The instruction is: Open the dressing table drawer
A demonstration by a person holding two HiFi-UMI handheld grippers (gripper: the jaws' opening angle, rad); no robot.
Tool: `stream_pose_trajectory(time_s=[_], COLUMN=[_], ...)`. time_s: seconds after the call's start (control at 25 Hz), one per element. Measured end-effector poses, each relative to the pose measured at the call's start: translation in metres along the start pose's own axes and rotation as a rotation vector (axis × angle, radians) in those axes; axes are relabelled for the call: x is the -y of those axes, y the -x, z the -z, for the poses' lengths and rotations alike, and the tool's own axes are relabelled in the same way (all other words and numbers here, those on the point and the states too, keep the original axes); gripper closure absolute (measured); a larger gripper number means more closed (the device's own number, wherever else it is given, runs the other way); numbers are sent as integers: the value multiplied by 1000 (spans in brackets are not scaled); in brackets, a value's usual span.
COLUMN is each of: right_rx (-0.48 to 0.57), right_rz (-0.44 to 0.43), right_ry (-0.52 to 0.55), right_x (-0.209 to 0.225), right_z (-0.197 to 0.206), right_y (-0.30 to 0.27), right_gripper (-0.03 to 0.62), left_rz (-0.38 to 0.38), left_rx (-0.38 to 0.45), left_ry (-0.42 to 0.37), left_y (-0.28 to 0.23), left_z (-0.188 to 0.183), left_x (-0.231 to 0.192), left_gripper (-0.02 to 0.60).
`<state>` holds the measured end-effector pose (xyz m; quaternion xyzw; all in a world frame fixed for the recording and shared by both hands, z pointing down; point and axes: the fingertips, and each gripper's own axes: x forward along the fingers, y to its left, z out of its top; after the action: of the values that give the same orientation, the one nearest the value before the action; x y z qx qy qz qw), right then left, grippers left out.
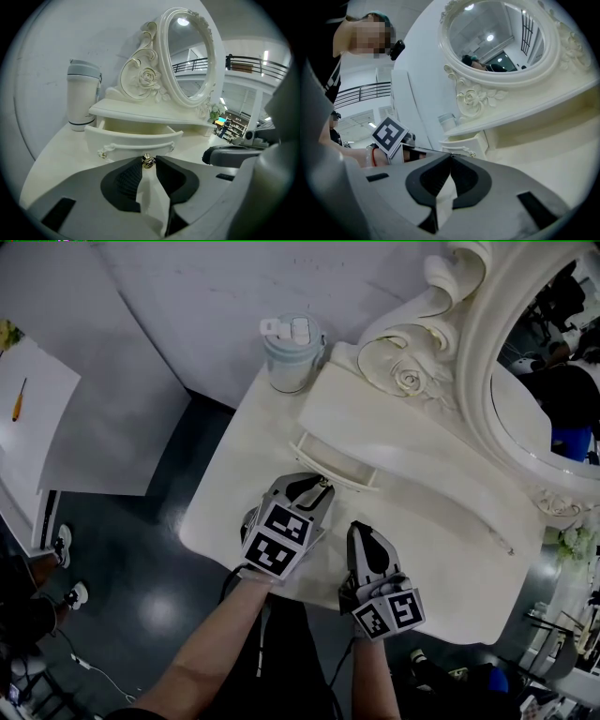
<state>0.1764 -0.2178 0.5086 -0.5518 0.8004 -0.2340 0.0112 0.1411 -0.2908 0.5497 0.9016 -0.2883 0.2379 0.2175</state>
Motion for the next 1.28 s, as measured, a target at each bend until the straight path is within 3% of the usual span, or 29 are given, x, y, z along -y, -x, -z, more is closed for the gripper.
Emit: stream_pose_trajectory(time_s=[1.28], right_rx=[-3], right_rz=[13], right_ry=[-6], right_x=[-18], right_z=[10], right_y=[14], right_gripper=[589], left_rz=[16], left_rx=[-7], left_ry=[4], left_y=[22], left_z=[18], left_x=[11], left_gripper=[480])
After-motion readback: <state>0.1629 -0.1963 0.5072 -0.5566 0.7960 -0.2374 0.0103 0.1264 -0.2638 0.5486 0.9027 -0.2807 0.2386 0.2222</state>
